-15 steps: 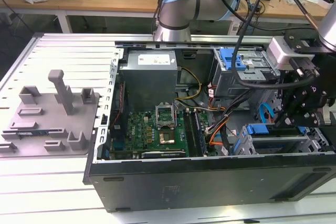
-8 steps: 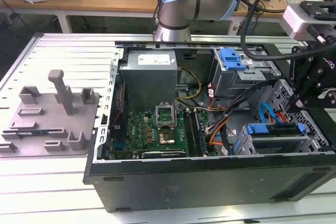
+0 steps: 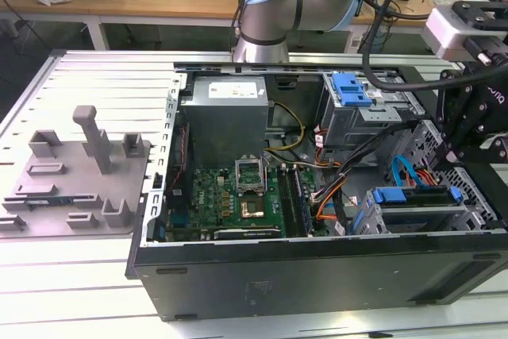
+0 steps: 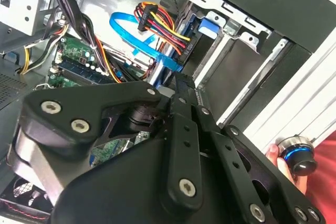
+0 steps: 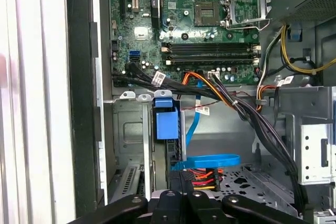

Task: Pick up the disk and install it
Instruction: 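Insert the second disk wire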

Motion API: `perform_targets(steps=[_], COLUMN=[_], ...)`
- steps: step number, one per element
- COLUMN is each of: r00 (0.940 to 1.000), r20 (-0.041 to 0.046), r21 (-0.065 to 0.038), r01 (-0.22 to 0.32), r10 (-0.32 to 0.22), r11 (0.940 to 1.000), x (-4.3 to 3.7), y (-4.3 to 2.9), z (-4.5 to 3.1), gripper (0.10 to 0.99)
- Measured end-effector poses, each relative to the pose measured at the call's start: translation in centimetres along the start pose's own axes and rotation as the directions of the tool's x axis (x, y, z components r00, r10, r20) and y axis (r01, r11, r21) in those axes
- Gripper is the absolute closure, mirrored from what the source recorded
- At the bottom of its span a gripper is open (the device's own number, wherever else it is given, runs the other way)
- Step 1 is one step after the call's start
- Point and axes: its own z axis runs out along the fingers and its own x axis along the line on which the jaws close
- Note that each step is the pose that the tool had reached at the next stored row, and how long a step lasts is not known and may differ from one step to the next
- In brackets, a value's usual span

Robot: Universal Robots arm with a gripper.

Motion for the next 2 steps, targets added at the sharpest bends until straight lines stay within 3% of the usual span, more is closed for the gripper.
perform_targets(steps=[2], r00=[1.0], r20=[-0.0002], r21=[0.0], r01=[0.0], r10=[0.0], r11=[1.0], x=[0.0], y=[0.01], z=[0.0], gripper=[0.98])
